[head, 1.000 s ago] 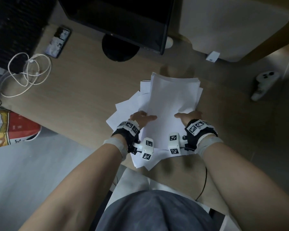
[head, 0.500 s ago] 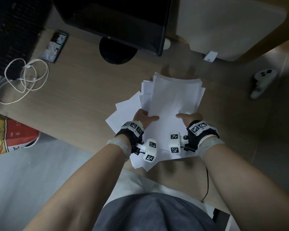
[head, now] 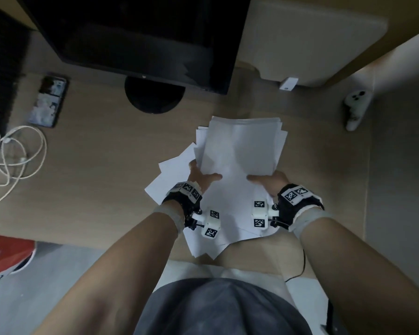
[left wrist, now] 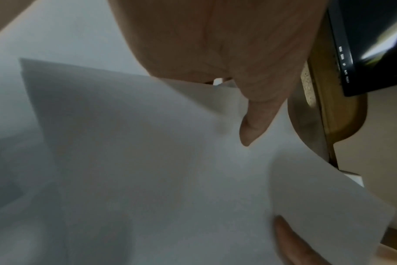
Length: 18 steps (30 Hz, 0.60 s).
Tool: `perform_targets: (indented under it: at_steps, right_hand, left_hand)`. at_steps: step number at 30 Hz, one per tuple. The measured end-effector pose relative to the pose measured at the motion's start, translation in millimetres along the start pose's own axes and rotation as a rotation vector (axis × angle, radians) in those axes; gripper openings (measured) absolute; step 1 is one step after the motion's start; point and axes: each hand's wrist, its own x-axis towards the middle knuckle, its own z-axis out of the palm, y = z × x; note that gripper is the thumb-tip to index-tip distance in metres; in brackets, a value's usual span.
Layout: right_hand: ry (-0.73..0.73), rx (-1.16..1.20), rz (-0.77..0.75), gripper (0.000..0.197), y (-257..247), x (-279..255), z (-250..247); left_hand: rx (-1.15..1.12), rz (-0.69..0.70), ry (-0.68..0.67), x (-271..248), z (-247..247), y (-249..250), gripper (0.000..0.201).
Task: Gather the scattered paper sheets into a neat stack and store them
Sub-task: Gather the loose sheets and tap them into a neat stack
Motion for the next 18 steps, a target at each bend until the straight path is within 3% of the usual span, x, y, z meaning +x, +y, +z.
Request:
perform_targets:
  at_steps: [3, 6, 10, 14, 18]
  right_hand:
    - [0.031, 0.055, -0.071, 0.046, -2.4, -14.6, 3.7]
    - [0.061, 0.157, -0.125, 0.040, -4.6, -30.8, 5.6]
    - [0.104, 0.201, -0.210, 0.040, -3.4, -47.6, -12.8]
    - [0.182, 0.276, -0.277, 0.043, 5.6, -56.4, -58.3]
    - [0.173, 0.342, -0.378, 0.020, 14.6, -66.2, -82.4]
  left_hand:
    - [0.004, 0.024, -0.010, 1.8, -2.5, 4.9, 0.114]
    - [0.075, 0.017, 0.053, 1.3, -5.6, 9.7, 0.099]
    - [0.105, 0.031, 0.093, 3.5, -8.5, 14.1, 0.097]
    - [0.136, 0.030, 0.090, -1.8, -3.4, 18.0, 0.114]
    - [0.141, 0.221, -0.024, -24.0, 20.1, 28.6, 0.130]
